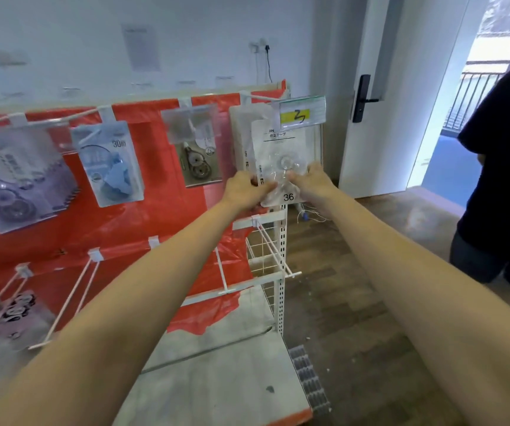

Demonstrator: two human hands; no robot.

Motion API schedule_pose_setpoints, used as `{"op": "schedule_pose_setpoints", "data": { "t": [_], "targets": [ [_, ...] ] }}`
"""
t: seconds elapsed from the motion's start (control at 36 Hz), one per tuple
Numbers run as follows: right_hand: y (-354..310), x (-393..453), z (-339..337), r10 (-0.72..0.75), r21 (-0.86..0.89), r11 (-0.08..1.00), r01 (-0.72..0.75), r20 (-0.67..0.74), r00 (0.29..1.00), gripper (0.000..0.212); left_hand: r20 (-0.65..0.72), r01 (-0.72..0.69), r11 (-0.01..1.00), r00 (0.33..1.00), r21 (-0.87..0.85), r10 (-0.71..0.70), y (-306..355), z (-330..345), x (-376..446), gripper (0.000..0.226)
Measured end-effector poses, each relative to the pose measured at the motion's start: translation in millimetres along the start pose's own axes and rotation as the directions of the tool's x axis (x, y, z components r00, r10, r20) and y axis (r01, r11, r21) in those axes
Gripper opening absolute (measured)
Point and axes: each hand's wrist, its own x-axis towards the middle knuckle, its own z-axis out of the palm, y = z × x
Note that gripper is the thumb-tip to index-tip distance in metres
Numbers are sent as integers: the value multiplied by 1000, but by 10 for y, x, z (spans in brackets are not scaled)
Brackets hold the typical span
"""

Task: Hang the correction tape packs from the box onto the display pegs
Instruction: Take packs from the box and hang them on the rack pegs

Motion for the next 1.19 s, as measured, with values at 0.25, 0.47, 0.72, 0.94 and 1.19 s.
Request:
{"op": "schedule_pose_setpoints", "data": {
  "t": [0.25, 0.47, 0.72, 0.94, 1.19],
  "targets": [
    [-101, 521, 184, 31, -81, 996, -26, 71, 997, 61, -100, 66, 991, 993, 112, -55, -57, 2, 436, 41],
    [-78, 727, 434, 42, -27, 999, -40, 88, 995, 61, -114, 126, 944, 989, 307, -95, -309, -87, 470, 43],
    [32, 669, 525, -34, -134, 990, 32, -15, 999, 54, 125, -45, 715, 990, 698, -60, -587, -127, 73, 34],
    [234, 141, 627, -100, -555, 826, 97, 26, 995, 40, 304, -265, 548, 952, 793, 21, -837, -276, -239, 40],
    [356, -876, 814, 41, -849, 522, 80, 118, 992, 53, 420, -425, 566, 895, 707, 148, -1054, -501, -768, 39]
  ]
}}
